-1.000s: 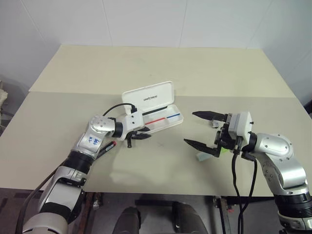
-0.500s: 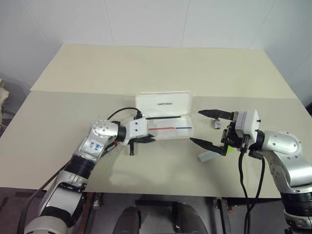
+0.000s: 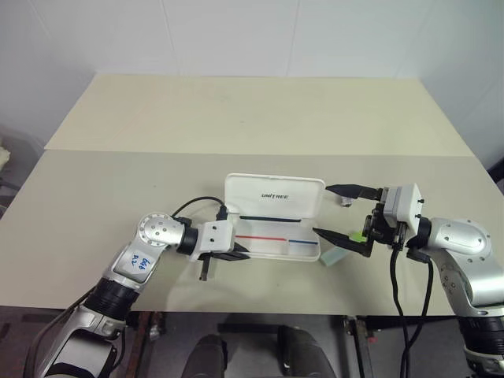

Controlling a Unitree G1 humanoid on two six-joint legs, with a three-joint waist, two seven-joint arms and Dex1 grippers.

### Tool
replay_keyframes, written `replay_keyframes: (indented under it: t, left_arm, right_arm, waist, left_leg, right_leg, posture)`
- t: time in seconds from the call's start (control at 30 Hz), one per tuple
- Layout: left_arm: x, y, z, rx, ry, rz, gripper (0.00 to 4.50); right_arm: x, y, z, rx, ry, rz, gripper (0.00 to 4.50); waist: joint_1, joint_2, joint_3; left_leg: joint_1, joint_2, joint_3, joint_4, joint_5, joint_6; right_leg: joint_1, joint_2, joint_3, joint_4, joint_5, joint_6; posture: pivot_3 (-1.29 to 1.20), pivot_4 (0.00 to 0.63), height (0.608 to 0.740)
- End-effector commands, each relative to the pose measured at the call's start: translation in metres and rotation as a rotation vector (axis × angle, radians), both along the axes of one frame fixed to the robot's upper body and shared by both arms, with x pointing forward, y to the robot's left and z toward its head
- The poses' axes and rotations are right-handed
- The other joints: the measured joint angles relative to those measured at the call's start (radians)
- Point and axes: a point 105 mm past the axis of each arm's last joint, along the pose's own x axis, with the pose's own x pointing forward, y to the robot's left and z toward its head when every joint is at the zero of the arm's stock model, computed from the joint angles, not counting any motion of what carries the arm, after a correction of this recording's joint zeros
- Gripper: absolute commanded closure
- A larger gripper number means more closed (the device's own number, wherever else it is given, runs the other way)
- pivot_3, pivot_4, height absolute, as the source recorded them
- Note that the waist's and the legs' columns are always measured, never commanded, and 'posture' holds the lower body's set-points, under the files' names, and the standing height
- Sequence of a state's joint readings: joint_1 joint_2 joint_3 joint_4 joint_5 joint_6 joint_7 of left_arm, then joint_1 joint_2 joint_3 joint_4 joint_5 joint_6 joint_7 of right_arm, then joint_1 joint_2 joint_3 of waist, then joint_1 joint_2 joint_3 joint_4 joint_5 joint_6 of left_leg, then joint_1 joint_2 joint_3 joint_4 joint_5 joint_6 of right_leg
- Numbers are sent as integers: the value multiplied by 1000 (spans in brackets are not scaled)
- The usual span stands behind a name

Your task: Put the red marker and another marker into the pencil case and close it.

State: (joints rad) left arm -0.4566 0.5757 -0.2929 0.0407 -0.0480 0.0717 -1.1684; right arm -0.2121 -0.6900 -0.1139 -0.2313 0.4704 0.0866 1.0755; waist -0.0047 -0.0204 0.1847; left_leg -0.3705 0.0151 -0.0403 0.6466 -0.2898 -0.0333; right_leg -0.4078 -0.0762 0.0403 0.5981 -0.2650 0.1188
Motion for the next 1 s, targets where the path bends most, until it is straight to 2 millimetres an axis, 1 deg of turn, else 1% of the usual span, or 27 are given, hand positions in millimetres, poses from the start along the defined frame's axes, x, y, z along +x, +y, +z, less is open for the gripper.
replay_keyframes:
  t: [0.03,0.1,0.2,0.33,0.4,0.5,0.63,0.73,0.77,0.87,1.0]
  left_arm:
    - [10,8,5,8,-25,75,4478]
    - [14,10,6,8,-31,100,4478]
    - [13,13,2,18,-28,114,4478]
    - [8,12,-2,9,34,135,4478]
    - [7,11,-2,-1,59,144,3913]
    - [8,10,-1,1,49,143,2975]
    - [2,7,9,-38,19,84,1693]
    - [-1,9,12,-56,21,78,651]
    - [-4,10,14,-71,20,71,376]
    - [-12,12,17,-112,26,70,376]
    - [-16,19,22,-167,-7,98,376]
  right_arm:
    - [-4,4,10,20,-47,11,0]
    - [-5,4,9,24,-48,7,0]
    - [-5,4,10,30,-51,0,0]
    - [-5,5,10,33,-54,-2,0]
    - [-5,5,10,35,-54,-2,0]
    - [-5,7,10,37,-54,-1,0]
    - [-4,9,9,41,-51,3,0]
    - [-3,12,7,47,-47,9,0]
    - [-2,13,7,50,-46,12,0]
    - [0,16,5,58,-41,21,0]
    - [2,20,2,69,-31,36,0]
  waist:
    - [0,0,0]
    - [0,0,0]
    - [0,0,0]
    - [0,0,0]
    - [0,0,0]
    - [1,0,0]
    - [0,0,0]
    - [1,0,0]
    - [1,0,0]
    - [0,0,0]
    - [1,0,0]
  left_leg:
    - [0,0,0,0,0,0]
    - [0,0,0,0,0,0]
    - [0,0,0,1,0,0]
    - [1,0,0,1,1,1]
    - [1,0,0,1,2,1]
    - [1,0,0,1,2,1]
    - [1,0,0,0,2,1]
    - [1,0,0,0,2,1]
    - [0,0,0,0,2,1]
    - [0,0,0,0,2,1]
    - [0,0,0,-1,1,1]
  right_leg:
    - [0,0,0,1,0,0]
    - [0,0,0,1,0,0]
    - [0,0,0,1,0,-1]
    - [0,0,1,2,-1,-5]
    - [0,0,1,2,-1,-5]
    - [0,0,1,2,-1,-5]
    - [0,0,2,2,-1,-5]
    - [0,0,1,2,-1,-5]
    - [0,0,1,2,-1,-5]
    - [-1,0,2,1,-1,-5]
    - [-1,0,2,1,-1,-5]
  posture:
    - [0,150,740]
    - [0,150,740]
    - [0,150,740]
    - [0,150,740]
    - [0,150,740]
    - [0,150,740]
    - [0,150,740]
    - [0,150,740]
    - [0,150,740]
    - [0,150,740]
    - [0,150,740]
